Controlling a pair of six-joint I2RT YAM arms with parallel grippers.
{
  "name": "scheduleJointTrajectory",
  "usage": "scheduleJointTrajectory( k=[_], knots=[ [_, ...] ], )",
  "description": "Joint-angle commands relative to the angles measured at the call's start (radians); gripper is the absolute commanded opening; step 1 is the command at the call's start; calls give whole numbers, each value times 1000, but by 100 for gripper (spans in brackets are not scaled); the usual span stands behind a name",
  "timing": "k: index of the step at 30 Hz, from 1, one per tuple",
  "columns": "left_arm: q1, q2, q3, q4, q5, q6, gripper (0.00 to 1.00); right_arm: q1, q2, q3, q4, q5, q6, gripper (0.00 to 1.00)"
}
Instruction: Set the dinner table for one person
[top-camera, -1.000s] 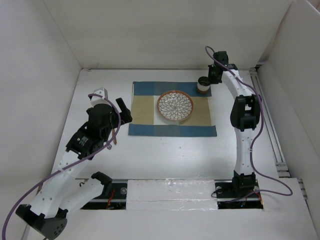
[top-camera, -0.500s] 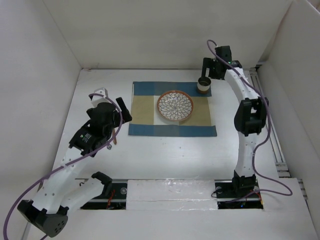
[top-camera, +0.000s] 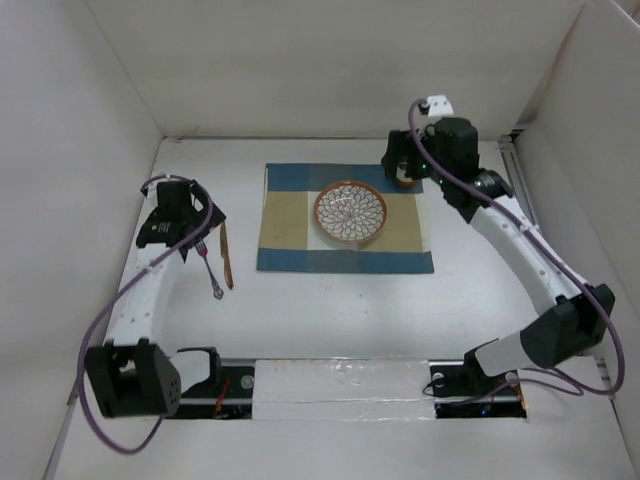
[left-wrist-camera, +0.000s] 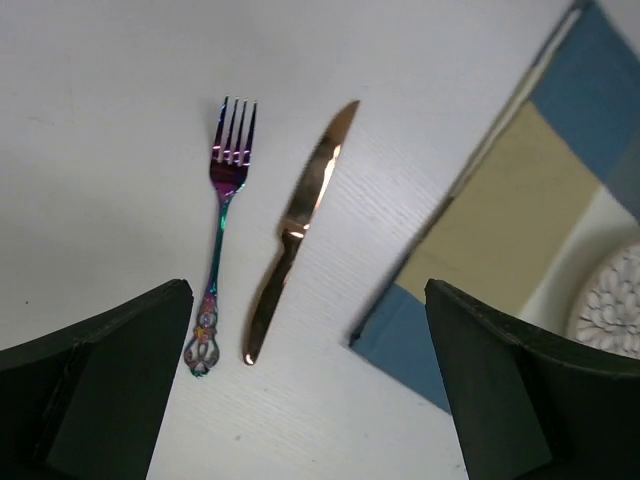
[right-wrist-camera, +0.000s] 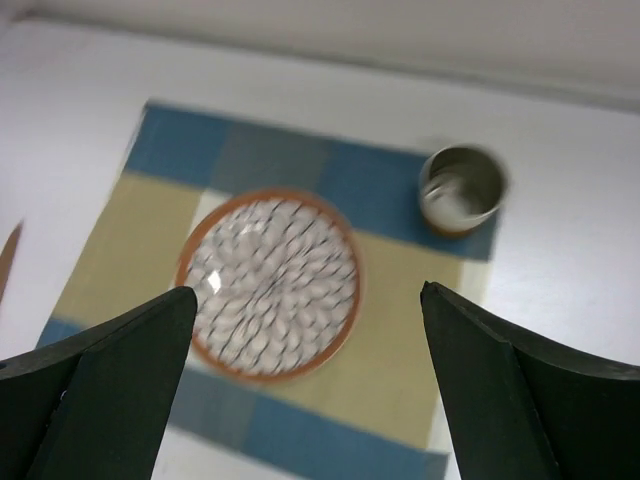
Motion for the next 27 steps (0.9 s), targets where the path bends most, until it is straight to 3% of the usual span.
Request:
scheduleJointTrajectory(
  k=[1, 5, 10, 18, 27],
  knots=[
    [50, 151, 44, 10, 103, 48, 100, 77, -115, -174, 168, -82, -3, 100],
    [61, 282, 67, 1, 108, 100, 100, 146, -244, -368, 242, -124, 7, 100],
    [61, 343, 67, 15, 127, 129, 100, 157, -305, -464, 297, -167, 17, 100],
    [29, 520, 89, 15, 161, 147, 94, 157, -305, -504, 330, -239, 17, 100],
    [29, 603, 89, 15, 208, 178, 86, 157, -316, -525, 339, -270, 7, 100]
  ],
)
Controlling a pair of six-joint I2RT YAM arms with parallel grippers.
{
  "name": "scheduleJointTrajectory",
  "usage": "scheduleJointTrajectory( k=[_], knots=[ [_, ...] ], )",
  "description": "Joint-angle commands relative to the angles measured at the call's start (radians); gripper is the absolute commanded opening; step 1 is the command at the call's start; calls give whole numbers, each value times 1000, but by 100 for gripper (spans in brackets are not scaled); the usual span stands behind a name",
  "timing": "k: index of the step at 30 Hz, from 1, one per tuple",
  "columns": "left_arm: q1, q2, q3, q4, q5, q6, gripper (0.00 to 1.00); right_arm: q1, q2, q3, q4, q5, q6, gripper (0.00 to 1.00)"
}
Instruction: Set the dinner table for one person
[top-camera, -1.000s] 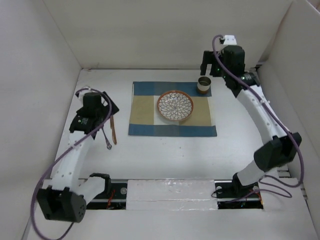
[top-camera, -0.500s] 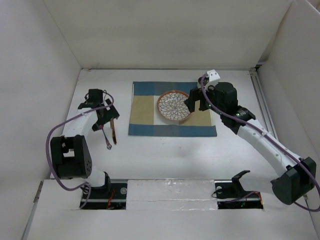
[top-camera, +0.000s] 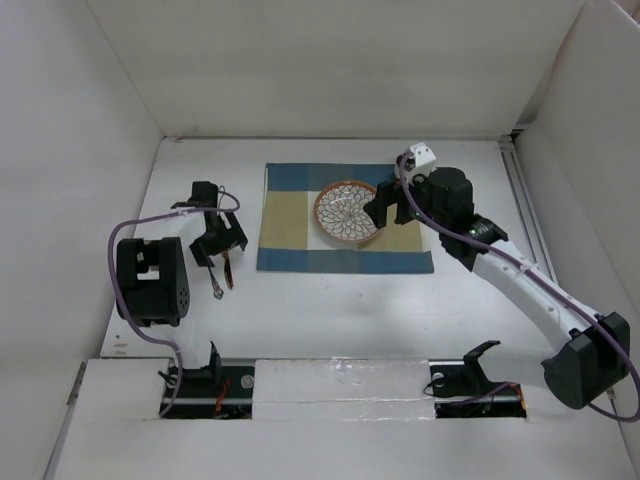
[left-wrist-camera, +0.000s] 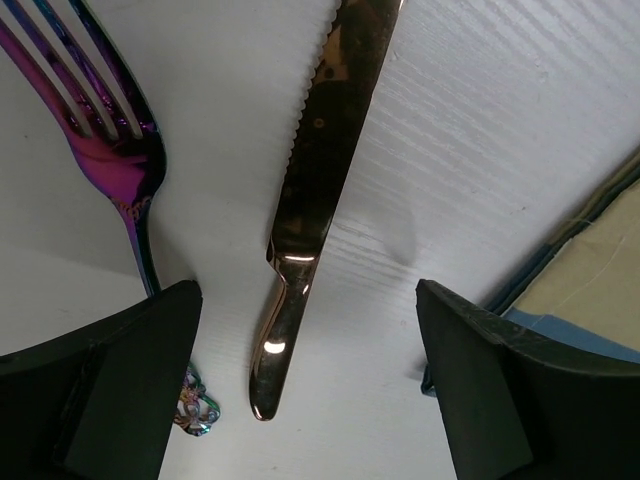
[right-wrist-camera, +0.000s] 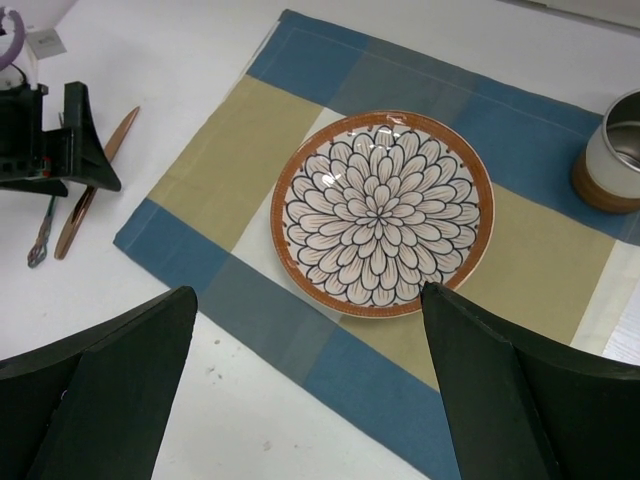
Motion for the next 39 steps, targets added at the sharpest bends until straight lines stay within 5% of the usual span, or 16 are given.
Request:
scheduleJointTrajectory(
  k=[1, 12, 29, 39],
  knots=[
    [0, 9, 31, -12, 32, 27, 84, 7, -31, -8, 73, -27, 0, 100],
    [0, 52, 0, -26, -12, 7, 51, 7, -31, -17, 83, -27, 0, 100],
    [-141, 105, -18, -78, -112, -70, 52, -11, -97, -36, 83, -18, 0, 100],
    [-150, 133, -18, -87, -93, -79, 22, -20, -115, -36, 83, -27, 9, 100]
  ],
)
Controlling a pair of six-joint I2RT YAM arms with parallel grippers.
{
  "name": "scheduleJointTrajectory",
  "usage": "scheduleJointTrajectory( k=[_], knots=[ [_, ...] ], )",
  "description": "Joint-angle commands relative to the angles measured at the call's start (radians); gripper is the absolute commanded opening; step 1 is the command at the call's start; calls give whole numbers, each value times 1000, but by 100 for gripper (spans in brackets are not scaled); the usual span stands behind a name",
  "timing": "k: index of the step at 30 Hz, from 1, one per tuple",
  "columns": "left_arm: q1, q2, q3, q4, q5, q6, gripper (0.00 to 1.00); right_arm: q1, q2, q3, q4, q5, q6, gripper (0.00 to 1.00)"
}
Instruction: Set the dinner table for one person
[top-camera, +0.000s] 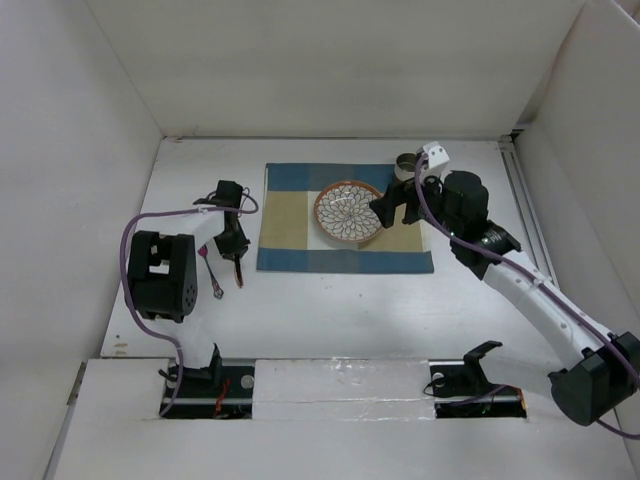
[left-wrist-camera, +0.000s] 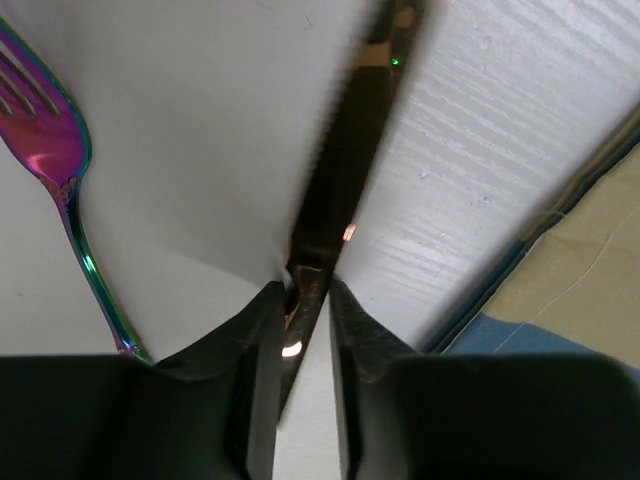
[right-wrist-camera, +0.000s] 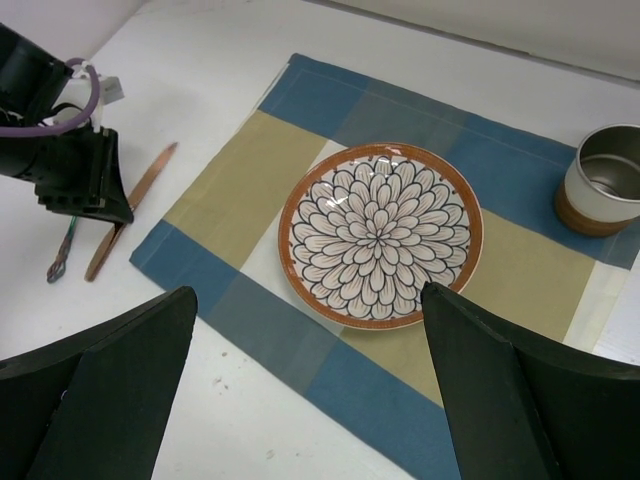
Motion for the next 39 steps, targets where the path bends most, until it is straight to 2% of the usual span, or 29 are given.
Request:
scheduleJointTrajectory(
  k=[1, 2, 3, 8, 11, 16, 23, 28, 29, 32, 33, 36, 37, 39],
  knots=[
    [-5, 97, -35, -72, 46, -10, 15, -5, -28, -14, 51, -9, 8, 100],
    [-5, 106, -35, -72, 57, -10, 4, -5, -28, -14, 51, -9, 8, 100],
    [-5, 106, -24, -72, 71, 2, 0, -5, -28, -14, 51, -18, 8, 100],
    [-5, 100, -6, -72, 62, 11, 0, -15, -28, -14, 51, -27, 8, 100],
    [-5, 59, 31, -72, -23, 0, 0, -15, -28, -14, 51, -38, 8, 100],
    [-5, -123, 40, -82, -118, -47, 0, -24, -28, -25, 69, -51, 17, 100],
    [-5, -324, 40, -52, -96, -7, 0, -33, -28, -16, 69, -51, 17, 100],
    [-28, -394, 91, -43, 54, 17, 0, -54, -68, -16, 69, -41, 50, 100],
    [-52, -394, 106, -43, 54, -6, 0, -54, -82, -7, 51, -23, 62, 100],
    [-230, -349, 209, -33, 22, -62, 0, -65, -140, 39, -37, 44, 71, 100],
    [-313, -295, 241, -33, 22, -108, 0, -65, -154, 58, -70, 67, 71, 100],
    [-422, -166, 361, -15, 7, -162, 0, -74, -215, 141, -200, 171, 71, 100],
    [-494, -130, 397, -6, -4, -193, 0, -74, -252, 174, -226, 195, 80, 100],
    [-577, -26, 534, 29, 9, -230, 0, -96, -301, 228, -303, 254, 80, 100]
  ],
)
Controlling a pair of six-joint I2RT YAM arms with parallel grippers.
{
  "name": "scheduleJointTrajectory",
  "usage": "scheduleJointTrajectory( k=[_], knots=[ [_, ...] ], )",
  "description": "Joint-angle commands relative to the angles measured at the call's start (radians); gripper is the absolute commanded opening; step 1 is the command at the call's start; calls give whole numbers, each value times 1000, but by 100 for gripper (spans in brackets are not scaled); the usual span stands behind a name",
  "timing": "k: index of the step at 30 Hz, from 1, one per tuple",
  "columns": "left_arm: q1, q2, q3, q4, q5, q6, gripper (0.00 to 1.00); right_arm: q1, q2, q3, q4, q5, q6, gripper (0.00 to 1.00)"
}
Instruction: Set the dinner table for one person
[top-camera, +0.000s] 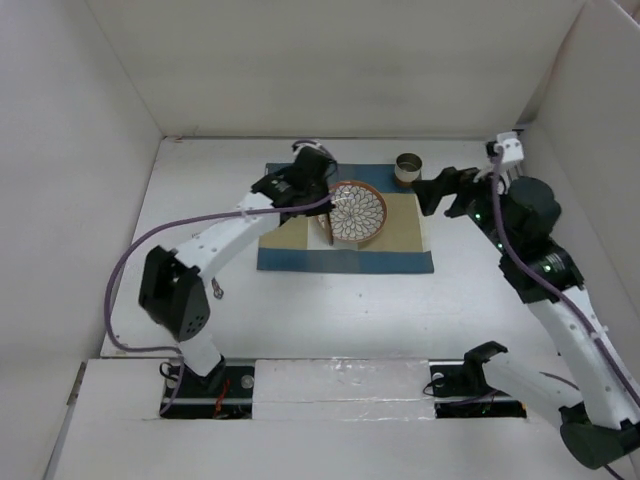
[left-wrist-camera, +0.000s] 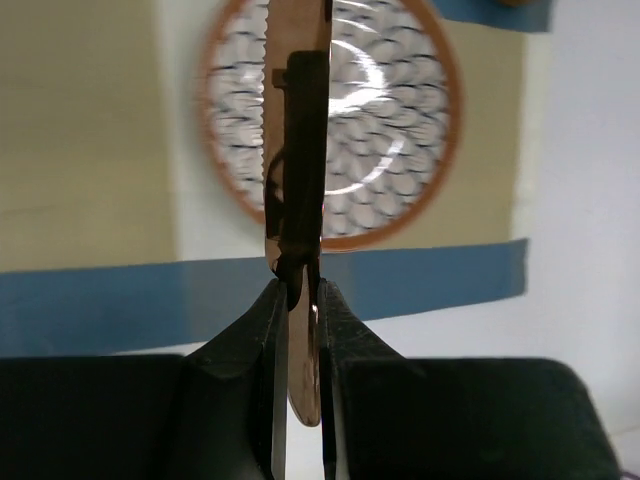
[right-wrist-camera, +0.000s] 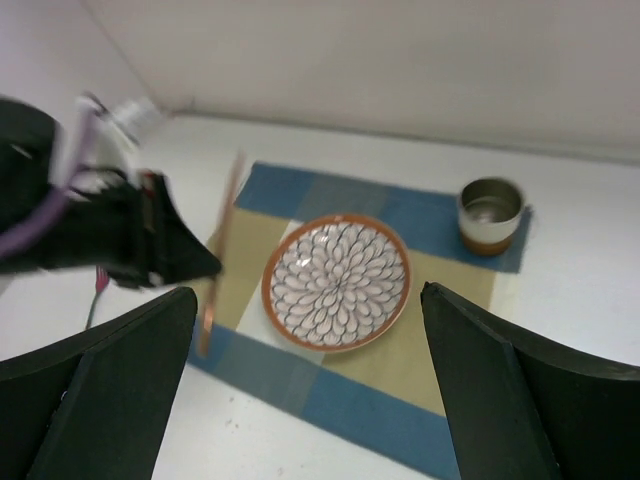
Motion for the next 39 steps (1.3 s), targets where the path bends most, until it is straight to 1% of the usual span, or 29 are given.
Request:
scheduleJointTrajectory(
  k=[1, 2, 3, 4, 5, 6, 8, 10, 11, 12, 18, 21, 24, 31, 39],
  knots=[
    [-121, 132, 139, 45, 8, -95, 0, -22, -83, 109, -143, 151, 15, 100],
    [-141, 170, 171, 71, 25, -95, 0, -36, -107, 143, -169, 169, 15, 100],
    [-156, 207, 244, 82, 51, -104, 0, -36, -119, 160, -215, 183, 15, 100],
    [-176, 288, 284, 91, 51, -104, 0, -50, -130, 174, -232, 195, 15, 100],
    [-207, 328, 326, 91, 68, -104, 0, -64, -150, 195, -247, 206, 6, 100],
    [-221, 367, 407, 100, 88, -92, 0, -64, -150, 204, -261, 206, 6, 100],
    [-241, 468, 472, 116, 97, -92, 0, -73, -163, 215, -297, 215, -5, 100],
    [-241, 531, 557, 129, 135, -102, 0, -84, -172, 215, -323, 215, -14, 100],
    [-241, 581, 578, 129, 136, -116, 0, -84, -172, 215, -323, 215, -14, 100],
    [-241, 600, 601, 140, 148, -127, 0, -84, -172, 215, -332, 215, -14, 100],
    [-241, 660, 592, 214, 202, -182, 0, -93, -181, 192, -332, 206, -23, 100],
    [-241, 697, 608, 246, 223, -182, 0, -93, -181, 181, -332, 197, -23, 100],
    [-241, 755, 670, 226, 248, -182, 0, -93, -181, 181, -323, 197, -32, 100],
    [-230, 833, 722, 225, 295, -182, 0, -93, -181, 160, -323, 188, -42, 100],
    [-221, 855, 711, 243, 304, -201, 0, -93, -181, 140, -304, 169, -51, 100]
  ],
)
